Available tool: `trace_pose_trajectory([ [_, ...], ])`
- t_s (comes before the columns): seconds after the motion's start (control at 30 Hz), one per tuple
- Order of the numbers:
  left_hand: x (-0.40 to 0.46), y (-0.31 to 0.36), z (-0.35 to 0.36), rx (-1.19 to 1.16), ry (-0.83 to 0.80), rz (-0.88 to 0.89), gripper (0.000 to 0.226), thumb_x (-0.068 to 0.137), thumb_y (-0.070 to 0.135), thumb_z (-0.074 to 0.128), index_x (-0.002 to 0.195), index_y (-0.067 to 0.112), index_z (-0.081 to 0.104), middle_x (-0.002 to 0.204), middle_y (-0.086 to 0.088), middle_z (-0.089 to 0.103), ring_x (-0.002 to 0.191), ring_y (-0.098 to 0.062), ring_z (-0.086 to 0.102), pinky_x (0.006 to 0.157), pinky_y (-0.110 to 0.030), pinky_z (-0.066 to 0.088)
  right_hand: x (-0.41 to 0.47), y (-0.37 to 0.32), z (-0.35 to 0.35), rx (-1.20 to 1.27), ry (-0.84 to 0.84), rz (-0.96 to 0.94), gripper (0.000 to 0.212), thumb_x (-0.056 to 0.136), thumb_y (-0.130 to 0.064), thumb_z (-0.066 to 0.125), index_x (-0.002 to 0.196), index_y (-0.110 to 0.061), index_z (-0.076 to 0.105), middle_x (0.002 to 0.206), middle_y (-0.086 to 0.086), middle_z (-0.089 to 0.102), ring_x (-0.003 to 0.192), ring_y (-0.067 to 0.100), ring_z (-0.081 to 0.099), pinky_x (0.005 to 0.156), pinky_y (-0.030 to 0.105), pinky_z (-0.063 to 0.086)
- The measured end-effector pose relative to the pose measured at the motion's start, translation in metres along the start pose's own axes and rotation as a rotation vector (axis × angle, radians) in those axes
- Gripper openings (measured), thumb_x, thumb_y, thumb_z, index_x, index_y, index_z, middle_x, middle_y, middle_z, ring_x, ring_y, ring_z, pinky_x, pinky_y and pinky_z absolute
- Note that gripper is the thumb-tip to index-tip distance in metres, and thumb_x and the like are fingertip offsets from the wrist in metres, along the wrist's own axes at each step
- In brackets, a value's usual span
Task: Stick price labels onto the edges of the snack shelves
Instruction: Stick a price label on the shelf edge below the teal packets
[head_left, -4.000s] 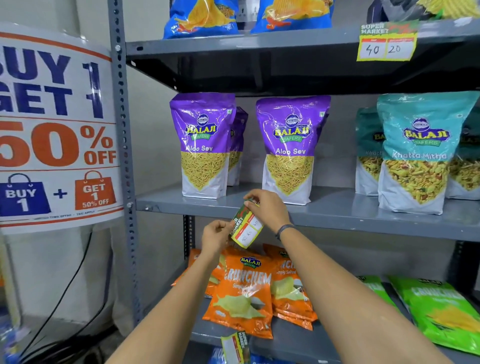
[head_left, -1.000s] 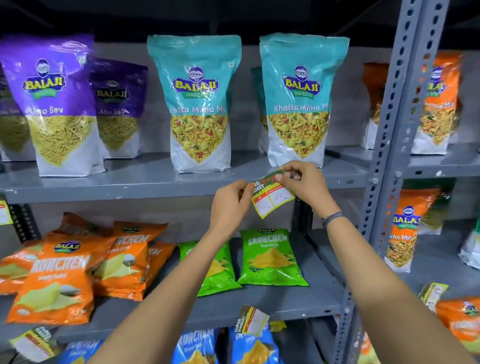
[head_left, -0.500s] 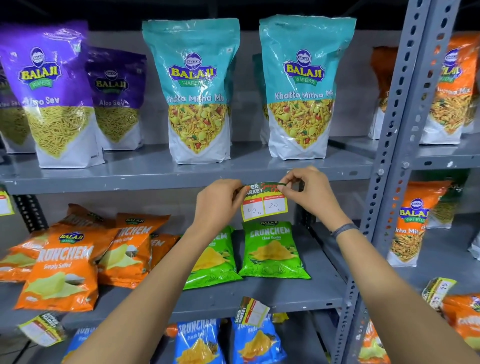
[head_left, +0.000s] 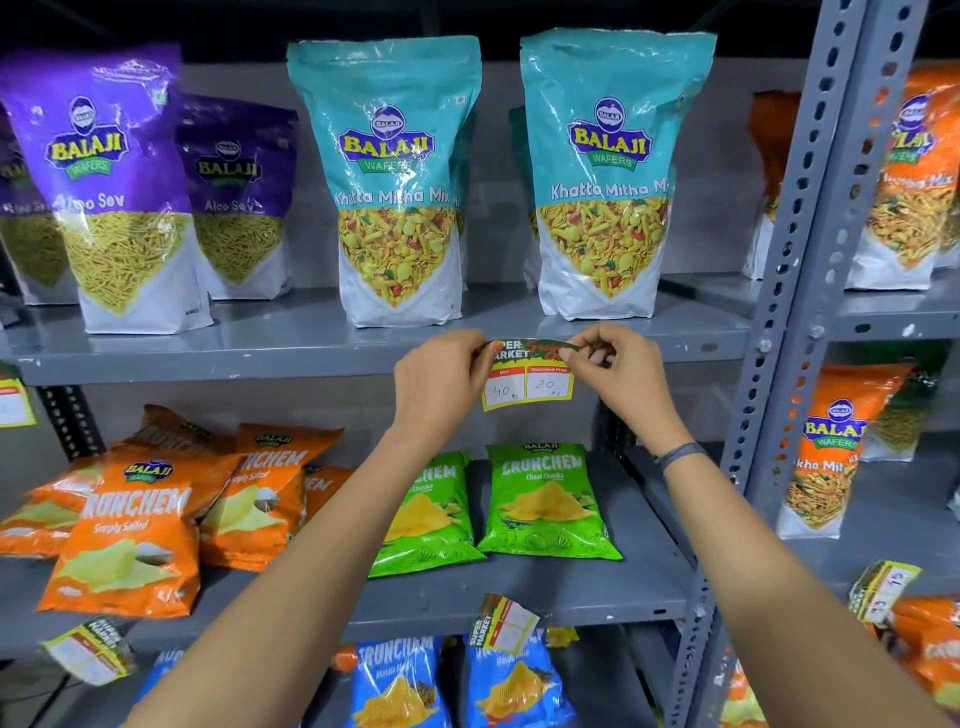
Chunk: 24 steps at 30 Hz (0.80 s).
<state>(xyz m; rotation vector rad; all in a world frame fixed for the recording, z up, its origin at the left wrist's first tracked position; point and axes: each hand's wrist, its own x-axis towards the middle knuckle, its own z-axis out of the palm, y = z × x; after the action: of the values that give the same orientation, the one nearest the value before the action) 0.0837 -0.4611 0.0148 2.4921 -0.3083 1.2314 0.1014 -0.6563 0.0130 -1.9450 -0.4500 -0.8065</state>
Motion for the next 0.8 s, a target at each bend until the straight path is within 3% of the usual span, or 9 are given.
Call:
trace_pose_trajectory([
  [0.17,0.006,0.006,0.002,0.058,0.003,-0.061,0.035,0.091,0.041,0.049,0.067,0.017,0.051,0.065,-0.003,0.061,0.069,-0.032,0.061,0.044,-0.022,0.015,0.003,0.002,0.005,-0.006,0.059,0.007,0.012,0.078,-0.009,0.072,0.075,-0.017,0.063,0.057,-0.010,0.050,0.051,0.003,0.041,0.056,0.009,0.039],
  [0.23,0.007,0.012,0.003,0.089,0.006,-0.095,0.042,0.087,0.051,0.050,0.063,0.017,0.046,0.061,-0.002,0.055,0.067,-0.032,0.061,0.045,-0.021,0.014,0.004,0.003,0.007,-0.010,0.076,0.006,0.015,0.077,-0.009,0.072,0.073,-0.019,0.062,0.056,-0.012,0.049,0.051,0.003,0.041,0.057,0.017,0.040],
  [0.3,0.010,0.019,0.005,0.151,0.016,-0.120,0.050,0.081,0.064,0.051,0.062,0.018,0.044,0.063,-0.006,0.061,0.066,-0.032,0.062,0.045,-0.021,0.014,0.004,0.004,0.008,-0.013,0.092,0.005,0.016,0.076,-0.009,0.073,0.073,-0.020,0.061,0.055,-0.012,0.049,0.050,0.003,0.041,0.057,0.019,0.041],
  [0.53,0.011,0.029,0.011,0.220,0.062,-0.182,0.054,0.076,0.071,0.050,0.067,0.018,0.050,0.073,-0.010,0.069,0.066,-0.032,0.065,0.044,-0.020,0.015,0.000,0.004,0.014,-0.008,0.163,-0.007,0.020,0.077,-0.011,0.074,0.084,-0.021,0.058,0.055,-0.011,0.047,0.048,0.000,0.045,0.056,0.008,0.041],
  [0.67,-0.004,0.026,0.014,0.145,0.090,-0.262,0.060,0.076,0.074,0.047,0.069,0.015,0.053,0.073,-0.011,0.069,0.067,-0.034,0.066,0.046,-0.024,0.023,-0.019,0.004,0.019,0.019,0.290,-0.024,0.032,0.077,-0.015,0.073,0.104,-0.014,0.056,0.075,0.001,0.056,0.066,0.012,0.052,0.069,0.026,0.046],
  [0.8,-0.067,-0.003,0.037,-0.034,0.091,-0.452,0.058,0.081,0.069,0.045,0.065,0.014,0.054,0.072,-0.013,0.069,0.071,-0.037,0.065,0.053,-0.030,0.033,-0.073,0.027,0.040,0.080,0.396,0.047,0.031,0.082,-0.016,0.069,0.109,-0.015,0.052,0.087,0.011,0.060,0.077,0.024,0.055,0.073,0.036,0.050],
])
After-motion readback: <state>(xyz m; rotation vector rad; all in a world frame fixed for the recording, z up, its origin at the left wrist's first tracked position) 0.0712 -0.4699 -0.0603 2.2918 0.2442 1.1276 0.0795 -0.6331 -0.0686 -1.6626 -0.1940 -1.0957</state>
